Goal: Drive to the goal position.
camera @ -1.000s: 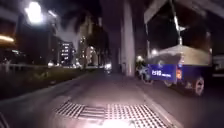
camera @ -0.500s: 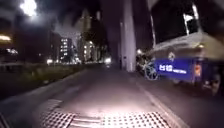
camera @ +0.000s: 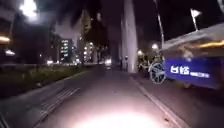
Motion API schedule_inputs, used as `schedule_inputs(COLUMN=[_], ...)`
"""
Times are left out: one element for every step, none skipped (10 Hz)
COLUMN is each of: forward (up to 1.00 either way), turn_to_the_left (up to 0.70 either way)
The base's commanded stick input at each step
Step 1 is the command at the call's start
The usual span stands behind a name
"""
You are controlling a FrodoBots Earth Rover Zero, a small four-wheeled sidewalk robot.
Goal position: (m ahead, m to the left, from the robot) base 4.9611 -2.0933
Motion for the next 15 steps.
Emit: schedule_inputs(forward=[0.7,0.7,0.7,0.7,0.7,0.7,0.7,0.7,0.7,0.7,0.7,0.7,0.7,0.7,0.7], turn_to_the_left=[0.0,0.0,0.0,0.0,0.0,0.0,0.0,0.0,0.0,0.0,0.0,0.0,0.0,0.0,0.0])
